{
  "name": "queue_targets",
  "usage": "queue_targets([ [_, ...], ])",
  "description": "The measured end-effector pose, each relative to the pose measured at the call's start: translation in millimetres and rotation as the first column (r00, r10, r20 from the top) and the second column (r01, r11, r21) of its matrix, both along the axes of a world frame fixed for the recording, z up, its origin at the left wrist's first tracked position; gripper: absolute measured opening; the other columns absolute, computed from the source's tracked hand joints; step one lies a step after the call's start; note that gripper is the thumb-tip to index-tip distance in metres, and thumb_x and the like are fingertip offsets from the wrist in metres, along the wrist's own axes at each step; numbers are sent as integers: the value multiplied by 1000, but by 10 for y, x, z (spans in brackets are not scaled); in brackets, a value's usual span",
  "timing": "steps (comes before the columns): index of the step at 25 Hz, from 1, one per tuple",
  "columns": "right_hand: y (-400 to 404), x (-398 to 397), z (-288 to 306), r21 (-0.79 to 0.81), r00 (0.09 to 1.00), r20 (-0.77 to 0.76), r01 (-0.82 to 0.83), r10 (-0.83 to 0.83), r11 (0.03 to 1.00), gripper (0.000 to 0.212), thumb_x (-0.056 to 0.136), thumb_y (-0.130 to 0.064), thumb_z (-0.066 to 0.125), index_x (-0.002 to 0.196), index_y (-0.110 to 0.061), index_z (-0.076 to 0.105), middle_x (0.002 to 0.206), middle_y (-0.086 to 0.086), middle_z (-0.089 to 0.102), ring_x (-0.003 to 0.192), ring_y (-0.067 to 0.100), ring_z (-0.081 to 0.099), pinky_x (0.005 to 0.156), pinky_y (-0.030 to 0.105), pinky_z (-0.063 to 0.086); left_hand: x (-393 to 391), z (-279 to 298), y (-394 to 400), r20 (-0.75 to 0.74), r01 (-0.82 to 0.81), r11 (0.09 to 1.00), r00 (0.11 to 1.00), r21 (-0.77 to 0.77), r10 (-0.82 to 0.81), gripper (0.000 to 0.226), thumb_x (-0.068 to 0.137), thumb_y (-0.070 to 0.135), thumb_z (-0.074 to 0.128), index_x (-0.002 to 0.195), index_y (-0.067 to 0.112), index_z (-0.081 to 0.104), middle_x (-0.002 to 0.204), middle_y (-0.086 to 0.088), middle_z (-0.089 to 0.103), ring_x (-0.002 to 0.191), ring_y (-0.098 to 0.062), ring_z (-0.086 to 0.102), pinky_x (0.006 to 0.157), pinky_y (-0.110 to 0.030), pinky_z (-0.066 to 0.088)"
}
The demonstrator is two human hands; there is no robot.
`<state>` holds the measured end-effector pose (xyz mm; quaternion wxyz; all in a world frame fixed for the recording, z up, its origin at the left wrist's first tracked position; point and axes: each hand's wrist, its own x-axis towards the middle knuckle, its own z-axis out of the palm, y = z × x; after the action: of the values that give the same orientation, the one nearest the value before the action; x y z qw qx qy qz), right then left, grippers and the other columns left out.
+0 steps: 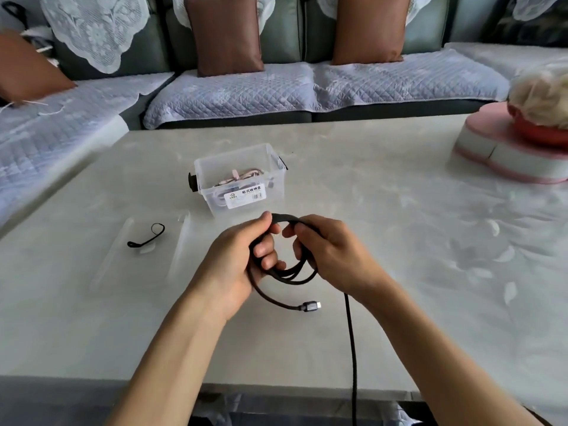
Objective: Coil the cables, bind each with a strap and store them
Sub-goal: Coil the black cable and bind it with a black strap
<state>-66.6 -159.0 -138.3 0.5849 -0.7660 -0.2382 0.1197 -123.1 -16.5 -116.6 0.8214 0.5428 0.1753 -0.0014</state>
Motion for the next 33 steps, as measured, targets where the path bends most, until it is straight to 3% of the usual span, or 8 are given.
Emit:
queue_targets([
  [2,-11,-19,9,13,998,-62,-25,26,1000,25,102,-17,44,88,-18,65,64,-6,63,53,13,42,48,18,32,-1,-20,-41,27,-67,993,998,94,65,31,101,30,49,82,9,59,49,6,27,41,-11,26,50,-25,42],
  [6,-3,-52,37,21,992,-123,11,-8,1000,26,102,-21,42,85,-18,60,63,-6,58,50,8,41,47,18,31,-52,-18,-69,77,-46,997,996,61,41,30,100,32,50,85,8,62,54,4,28,44,-12,26,53,-26,40],
  [10,5,-80,59,48,966,-258,27,-14,998,25,102,-22,42,87,-14,60,65,1,58,47,11,37,43,20,27,-75,-29,-65,99,16,903,993,429,-65,31,103,26,43,76,12,50,58,2,26,50,-17,23,59,-27,42],
  [14,-37,-56,108,104,924,-378,-20,58,994,23,99,-22,48,91,-11,66,67,4,58,46,12,33,42,21,23,-81,-11,-56,47,52,993,997,102,-57,36,104,33,40,73,15,45,51,5,21,40,-11,20,51,-27,42],
  [18,-83,-38,125,176,901,-409,-80,147,981,26,99,-25,50,85,-11,67,67,4,58,51,15,30,45,24,18,-94,0,-51,75,51,991,996,-128,-41,36,101,37,43,71,16,46,46,8,21,34,-7,19,42,-21,37],
  [25,-62,-87,0,73,942,-336,28,-2,997,36,97,-42,52,95,-11,70,95,5,73,71,15,64,63,31,50,37,4,89,168,-213,946,952,-245,258,36,101,33,44,69,19,44,45,9,20,33,-7,13,37,-21,15],
  [29,-28,-115,-61,-185,899,-429,14,-93,983,37,99,-34,50,95,-1,67,80,8,74,57,19,64,51,29,49,78,56,107,213,-264,908,915,-325,342,36,102,32,42,68,19,44,46,9,19,33,-6,13,35,-21,15],
  [33,28,-170,-16,103,754,-649,-50,105,993,38,103,-26,44,107,6,64,93,16,75,67,22,68,55,26,50,86,14,21,212,-285,883,900,-373,380,37,102,32,40,67,19,42,46,9,20,34,-7,13,36,-21,16],
])
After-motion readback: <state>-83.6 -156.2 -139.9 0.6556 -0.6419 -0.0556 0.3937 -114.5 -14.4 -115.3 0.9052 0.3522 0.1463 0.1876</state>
